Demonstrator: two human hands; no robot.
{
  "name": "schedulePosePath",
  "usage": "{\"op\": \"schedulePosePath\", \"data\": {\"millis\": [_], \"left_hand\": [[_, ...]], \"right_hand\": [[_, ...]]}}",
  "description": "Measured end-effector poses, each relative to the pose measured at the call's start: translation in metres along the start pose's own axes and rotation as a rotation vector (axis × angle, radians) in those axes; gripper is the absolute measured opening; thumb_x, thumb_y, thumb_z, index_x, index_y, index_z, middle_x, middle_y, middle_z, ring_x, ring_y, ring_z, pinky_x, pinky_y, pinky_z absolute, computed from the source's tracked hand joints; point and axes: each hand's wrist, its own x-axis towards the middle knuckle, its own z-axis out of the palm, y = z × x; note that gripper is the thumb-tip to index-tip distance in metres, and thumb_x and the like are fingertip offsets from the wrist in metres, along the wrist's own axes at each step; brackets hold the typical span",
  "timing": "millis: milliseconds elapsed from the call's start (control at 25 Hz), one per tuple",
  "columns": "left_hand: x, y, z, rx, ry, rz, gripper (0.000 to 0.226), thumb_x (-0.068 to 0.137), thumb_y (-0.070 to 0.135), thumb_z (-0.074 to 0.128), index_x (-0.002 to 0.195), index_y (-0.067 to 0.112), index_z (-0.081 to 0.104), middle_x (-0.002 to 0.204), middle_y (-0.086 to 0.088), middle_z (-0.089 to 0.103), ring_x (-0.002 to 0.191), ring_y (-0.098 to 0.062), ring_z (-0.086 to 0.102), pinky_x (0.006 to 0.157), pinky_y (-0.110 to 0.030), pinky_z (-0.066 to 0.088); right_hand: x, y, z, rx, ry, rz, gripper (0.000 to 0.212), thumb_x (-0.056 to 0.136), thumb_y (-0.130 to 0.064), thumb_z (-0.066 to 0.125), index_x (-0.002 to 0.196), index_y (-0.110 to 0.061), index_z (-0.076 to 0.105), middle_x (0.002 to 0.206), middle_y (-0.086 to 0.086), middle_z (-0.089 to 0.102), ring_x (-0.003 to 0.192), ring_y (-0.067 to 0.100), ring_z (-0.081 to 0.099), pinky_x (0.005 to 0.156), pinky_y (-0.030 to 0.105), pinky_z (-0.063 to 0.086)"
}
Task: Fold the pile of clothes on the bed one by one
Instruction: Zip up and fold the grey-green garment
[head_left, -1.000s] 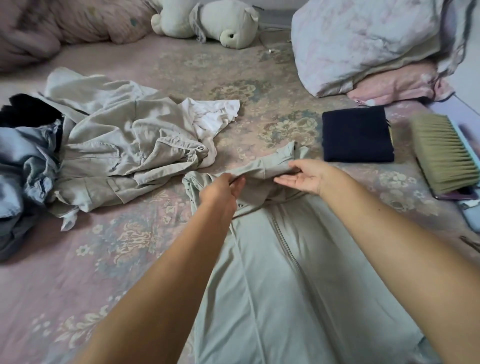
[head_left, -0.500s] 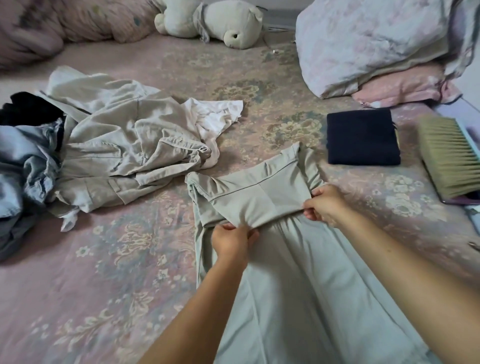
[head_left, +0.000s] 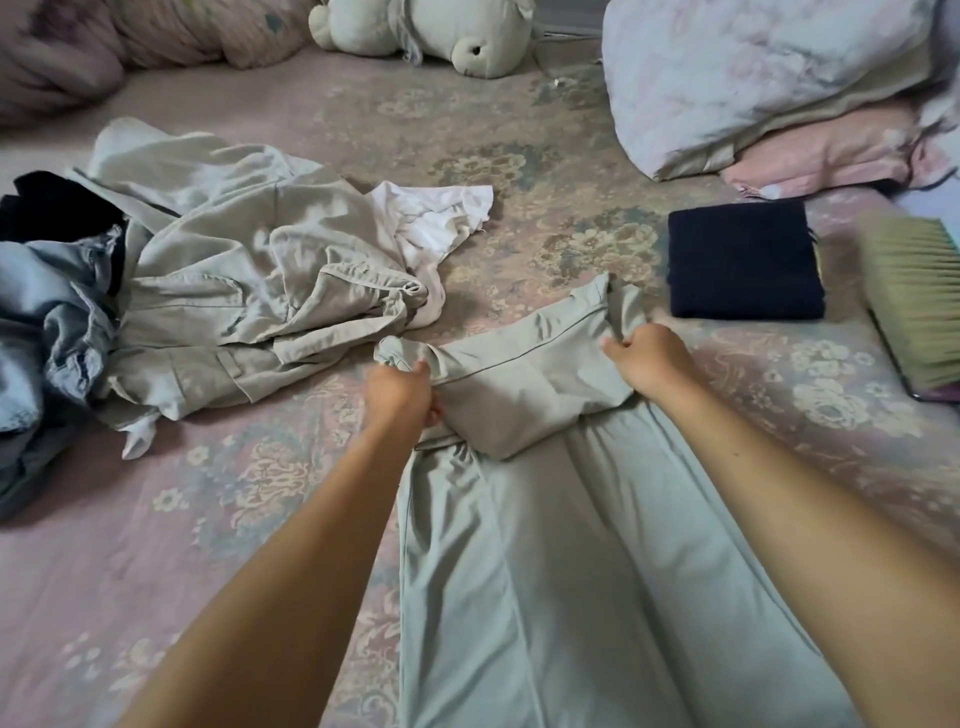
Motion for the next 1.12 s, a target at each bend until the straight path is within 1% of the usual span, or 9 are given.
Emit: {"op": "schedulePosePath", "data": {"millis": [120,280,400,480,600,680,760,960,1120], "left_hand": [[0.011,-0.001,0.004,-0.252,0.020,-0.112,0.033,0.096,0.014,0.051,0.065,0.003,0.047,0.030,-0.002,0.048,0.022,-0.010,0.042,0.028,-0.012,0.025],[0.001,-0.011,-0.007,-0.242,0.097,-0.030,0.030,0.092,0.011,0.046,0.065,0.000,0.052,0.036,-0.002,0.053,0.025,-0.009,0.045,0.029,-0.014,0.028],[0.001,-0.009,-0.013,0.242,0.149,0.260,0.015,0.091,0.010,0.048,0.099,-0.002,0.048,0.088,-0.016,0.059,0.068,-0.023,0.056,0.058,-0.032,0.039],[0.008,0.002,-0.025,0.662,0.138,0.606,0.039,0.084,0.000,0.048,0.122,0.002,0.042,0.121,-0.020,0.045,0.101,-0.032,0.047,0.080,-0.041,0.038],[0.032,0.010,-0.040,1.196,-0.081,0.944,0.072,0.075,0.003,0.061,0.142,0.018,0.038,0.149,-0.008,0.032,0.138,-0.031,0.025,0.107,-0.046,0.022],[0.050,0.010,-0.045,1.242,-0.193,1.074,0.068,0.071,0.004,0.061,0.137,0.016,0.048,0.140,-0.010,0.049,0.132,-0.031,0.040,0.106,-0.043,0.029],[0.061,0.012,-0.050,1.125,-0.227,1.142,0.055,0.070,0.002,0.050,0.124,0.009,0.059,0.112,-0.016,0.066,0.102,-0.036,0.062,0.086,-0.042,0.048],[0.068,0.024,-0.058,0.443,-0.051,0.563,0.026,0.084,-0.011,0.043,0.100,0.008,0.051,0.083,-0.016,0.056,0.055,-0.031,0.059,0.042,-0.034,0.051],[0.070,0.014,-0.067,1.292,0.258,0.752,0.033,0.080,-0.006,0.059,0.111,0.003,0.051,0.088,-0.020,0.064,0.073,-0.040,0.065,0.053,-0.036,0.045]], "right_hand": [[0.008,0.008,0.008,-0.042,-0.016,-0.012,0.045,0.090,-0.022,0.056,0.050,-0.016,0.036,0.071,0.013,0.047,0.078,0.029,0.049,0.070,0.032,0.035],[0.015,0.016,0.004,-0.190,-0.066,-0.008,0.025,0.086,-0.024,0.055,0.064,-0.016,0.046,0.099,0.021,0.060,0.097,0.038,0.056,0.077,0.035,0.043],[0.035,0.000,-0.010,-0.227,0.031,-0.150,0.011,0.090,-0.019,0.050,0.097,-0.014,0.058,0.117,0.016,0.053,0.114,0.038,0.047,0.089,0.040,0.040],[0.052,-0.012,-0.021,-0.348,0.009,-0.303,0.044,0.093,-0.006,0.041,0.134,-0.022,0.046,0.141,0.011,0.039,0.129,0.035,0.032,0.100,0.044,0.033],[0.074,-0.018,-0.025,-0.662,-0.134,-0.482,0.065,0.090,0.000,0.045,0.146,-0.032,0.032,0.155,0.003,0.023,0.140,0.029,0.017,0.109,0.047,0.019],[0.086,-0.017,-0.021,-0.715,-0.133,-0.645,0.052,0.090,-0.006,0.053,0.137,-0.026,0.049,0.145,0.007,0.041,0.135,0.029,0.029,0.106,0.045,0.022],[0.095,-0.018,-0.022,-0.640,-0.078,-0.763,0.033,0.087,-0.004,0.055,0.118,-0.015,0.064,0.115,0.015,0.060,0.114,0.034,0.048,0.093,0.043,0.036],[0.114,-0.024,-0.024,-0.670,0.041,-0.802,0.030,0.083,0.006,0.050,0.105,-0.012,0.057,0.091,0.017,0.059,0.087,0.035,0.054,0.070,0.044,0.049],[0.109,-0.034,-0.009,-0.864,-0.007,-0.681,0.034,0.091,0.001,0.044,0.119,-0.014,0.053,0.116,0.013,0.056,0.111,0.031,0.048,0.081,0.035,0.036]]}}
